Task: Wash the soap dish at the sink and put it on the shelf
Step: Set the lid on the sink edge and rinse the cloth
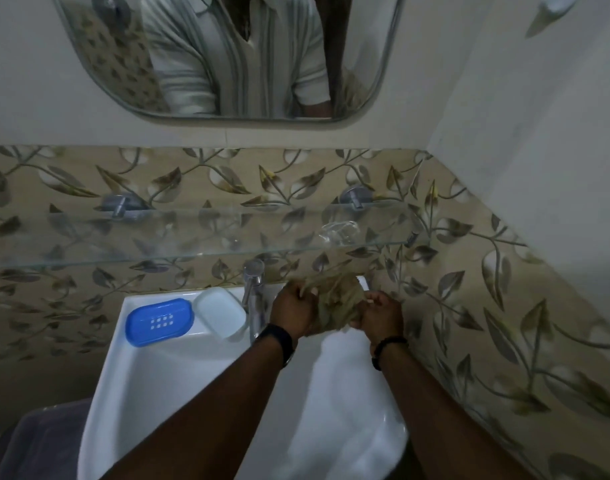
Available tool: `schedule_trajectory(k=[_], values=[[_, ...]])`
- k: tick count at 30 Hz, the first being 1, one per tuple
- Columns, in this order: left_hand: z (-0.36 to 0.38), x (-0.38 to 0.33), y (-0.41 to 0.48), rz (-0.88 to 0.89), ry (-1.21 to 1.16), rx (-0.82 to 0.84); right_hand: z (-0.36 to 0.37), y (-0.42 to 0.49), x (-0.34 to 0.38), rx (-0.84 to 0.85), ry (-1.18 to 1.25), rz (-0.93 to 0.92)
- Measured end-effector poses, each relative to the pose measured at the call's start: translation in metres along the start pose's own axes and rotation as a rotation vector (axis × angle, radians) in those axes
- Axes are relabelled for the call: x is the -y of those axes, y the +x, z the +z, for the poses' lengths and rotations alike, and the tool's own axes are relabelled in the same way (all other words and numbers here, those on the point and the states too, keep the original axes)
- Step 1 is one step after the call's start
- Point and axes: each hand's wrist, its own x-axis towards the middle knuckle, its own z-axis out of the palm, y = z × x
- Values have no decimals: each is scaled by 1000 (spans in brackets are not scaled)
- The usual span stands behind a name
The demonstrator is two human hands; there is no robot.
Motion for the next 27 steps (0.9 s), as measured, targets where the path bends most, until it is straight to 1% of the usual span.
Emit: schedule_trajectory(k=[1,2,3,4,5,6,7,9,11,15,18,20,22,24,27], values=[[4,-3,8,33,15,-3,1,7,0,-12,-40,-11],[7,-3,13,80,65,0,1,12,-3,-40,-134,-55],[9,-3,16,158,157,2,1,15,-6,-83,-301,-160],[11,0,17,259,288,6,0,15,-11,-112,-492,-304],[14,4,18,363,442,31,0,14,-18,-126,-669,-455],[17,10,17,444,608,92,-2,14,-26,-105,-812,-569],[20,16,16,504,763,175,-3,14,-32,-44,-939,-620],[26,31,14,558,983,317,-5,16,-45,68,-1179,-634],[29,40,12,552,1068,357,-5,17,-50,103,-1308,-649],[29,36,17,594,1110,353,-4,17,-48,89,-1352,-657],[28,31,18,597,1136,374,-5,15,-46,121,-1382,-647],[26,31,14,607,1112,363,-7,10,-45,145,-1396,-613],[22,29,3,678,1011,331,-7,2,-42,111,-1362,-637],[13,22,-12,754,846,290,-1,-14,-32,33,-1229,-784],[-7,10,-33,852,665,180,20,-41,-14,-124,-973,-1107]])
